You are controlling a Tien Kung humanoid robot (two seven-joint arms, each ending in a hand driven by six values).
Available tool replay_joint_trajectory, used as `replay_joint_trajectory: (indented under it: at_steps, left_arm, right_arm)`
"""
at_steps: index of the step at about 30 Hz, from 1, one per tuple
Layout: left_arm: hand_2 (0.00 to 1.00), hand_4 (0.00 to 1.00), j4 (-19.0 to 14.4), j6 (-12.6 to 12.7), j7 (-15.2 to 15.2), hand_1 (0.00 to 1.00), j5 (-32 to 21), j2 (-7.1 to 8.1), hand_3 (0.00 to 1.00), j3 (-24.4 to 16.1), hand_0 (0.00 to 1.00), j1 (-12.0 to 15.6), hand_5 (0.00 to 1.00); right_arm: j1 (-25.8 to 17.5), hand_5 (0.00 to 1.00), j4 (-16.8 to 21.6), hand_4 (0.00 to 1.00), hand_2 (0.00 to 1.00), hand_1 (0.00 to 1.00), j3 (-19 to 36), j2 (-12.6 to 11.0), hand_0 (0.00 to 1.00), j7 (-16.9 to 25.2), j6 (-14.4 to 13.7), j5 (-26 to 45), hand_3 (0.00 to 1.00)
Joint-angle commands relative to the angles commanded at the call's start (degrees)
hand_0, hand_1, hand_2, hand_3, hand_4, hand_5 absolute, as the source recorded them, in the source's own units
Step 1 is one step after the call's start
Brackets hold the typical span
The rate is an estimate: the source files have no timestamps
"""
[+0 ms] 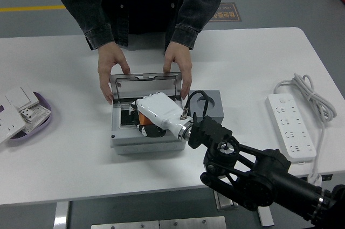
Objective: Pick up the cylinder from the cube,place it in the box,flap close box
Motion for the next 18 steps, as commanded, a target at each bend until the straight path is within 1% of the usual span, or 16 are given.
replay_joint_trajectory:
  at_steps: [1,2,7,8,13,14,18]
  left_arm:
    - [0.583,0.691,-0.01,0.0,0.03,0.618,0.02,0.0,0.629,-0.04,0.612,0.0,0.202]
    - [0.583,0.69,-0.03,0.0,0.07,0.618,0.11,0.01,0.629,-0.13,0.612,0.0,0.202]
    - [0.583,0.69,-0.05,0.01,0.12,0.618,0.33,0.03,0.629,-0.37,0.612,-0.05,0.202]
    - [0.583,0.69,-0.05,-0.01,0.12,0.618,0.32,0.04,0.629,-0.33,0.612,-0.06,0.202]
    - [0.583,0.69,-0.03,-0.02,0.09,0.618,0.29,0.04,0.629,-0.26,0.612,-0.06,0.202]
    - [0.583,0.69,-0.03,-0.03,0.08,0.618,0.25,0.05,0.629,-0.21,0.612,-0.05,0.201]
    - [0.583,0.69,-0.01,-0.04,0.04,0.618,0.12,0.04,0.629,-0.1,0.612,-0.08,0.201]
  right_arm:
    - [0.06,0.002,-0.01,0.002,0.308,0.265,0.12,-0.03,0.116,-0.11,0.24,0.04,0.32]
    - [0.11,0.002,-0.02,0.002,0.378,0.37,0.21,-0.05,0.238,-0.12,0.41,0.09,0.377]
    - [0.25,0.002,0.14,0.002,0.378,0.37,0.44,-0.04,0.238,0.05,0.43,0.57,0.377]
    - [0.26,0.002,0.13,0.384,0.562,0.595,0.45,-0.02,0.609,0.13,0.33,0.72,0.54]
    - [0.25,0.002,0.03,0.384,0.562,0.595,0.44,0.04,0.609,0.19,-0.05,0.94,0.54]
    - [0.25,0.11,0.02,0.573,0.657,0.66,0.42,0.04,0.667,-0.01,-0.04,0.86,0.662]
    - [0.26,0.11,0.06,0.573,0.657,0.66,0.36,0.06,0.667,-1.43,0.1,0.27,0.662]
